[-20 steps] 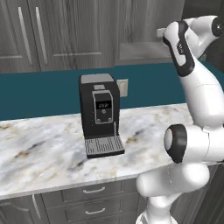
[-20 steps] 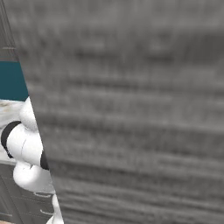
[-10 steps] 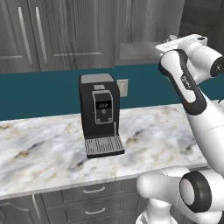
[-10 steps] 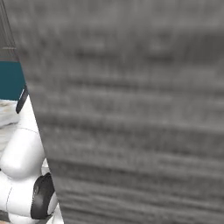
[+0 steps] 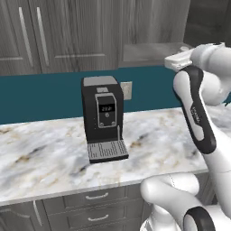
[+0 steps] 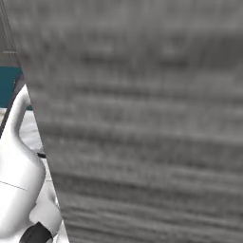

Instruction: Retrieve the shaker from the cabinet and place it next the steak on a plate on the dining table.

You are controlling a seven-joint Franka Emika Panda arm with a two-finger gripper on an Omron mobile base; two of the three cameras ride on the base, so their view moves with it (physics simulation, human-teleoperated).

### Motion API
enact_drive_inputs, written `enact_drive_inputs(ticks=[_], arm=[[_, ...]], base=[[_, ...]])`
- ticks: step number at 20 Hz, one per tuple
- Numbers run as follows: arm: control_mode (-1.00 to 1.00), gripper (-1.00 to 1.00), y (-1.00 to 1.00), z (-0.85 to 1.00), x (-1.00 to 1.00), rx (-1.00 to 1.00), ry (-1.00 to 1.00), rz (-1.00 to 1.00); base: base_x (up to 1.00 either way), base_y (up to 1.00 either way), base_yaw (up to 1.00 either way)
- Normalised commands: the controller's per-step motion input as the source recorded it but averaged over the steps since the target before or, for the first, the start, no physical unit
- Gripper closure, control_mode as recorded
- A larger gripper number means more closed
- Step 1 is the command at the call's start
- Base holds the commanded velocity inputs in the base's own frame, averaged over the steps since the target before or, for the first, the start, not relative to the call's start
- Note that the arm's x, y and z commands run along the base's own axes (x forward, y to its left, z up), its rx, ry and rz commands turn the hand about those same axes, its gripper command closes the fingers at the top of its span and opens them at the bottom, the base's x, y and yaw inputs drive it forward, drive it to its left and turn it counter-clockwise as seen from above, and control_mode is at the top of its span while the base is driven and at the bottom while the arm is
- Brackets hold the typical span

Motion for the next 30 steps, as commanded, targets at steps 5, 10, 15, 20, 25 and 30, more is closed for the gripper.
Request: enact_drive_inputs(ticks=[5, 10, 15, 20, 25, 30], arm=[[-1.00, 1.00, 0.19, -0.16, -0.79, 0.10, -0.03, -0.08], [-1.00, 1.00, 0.35, -0.26, -0.91, 0.01, -0.04, -0.06], [-1.00, 1.00, 0.18, -0.29, -1.00, 0.01, 0.00, -0.01], [1.00, 1.00, 0.00, 0.00, 0.00, 0.00, 0.00, 0.00], [1.00, 1.00, 0.00, 0.00, 0.00, 0.00, 0.00, 0.00], [1.00, 1.00, 0.00, 0.00, 0.00, 0.00, 0.00, 0.00]], base=[[0.00, 0.00, 0.00], [0.00, 0.00, 0.00], [0.00, 0.00, 0.00], [-0.98, 0.69, 0.15], [-0.16, 0.33, 0.92], [0.00, 0.01, 1.00]])
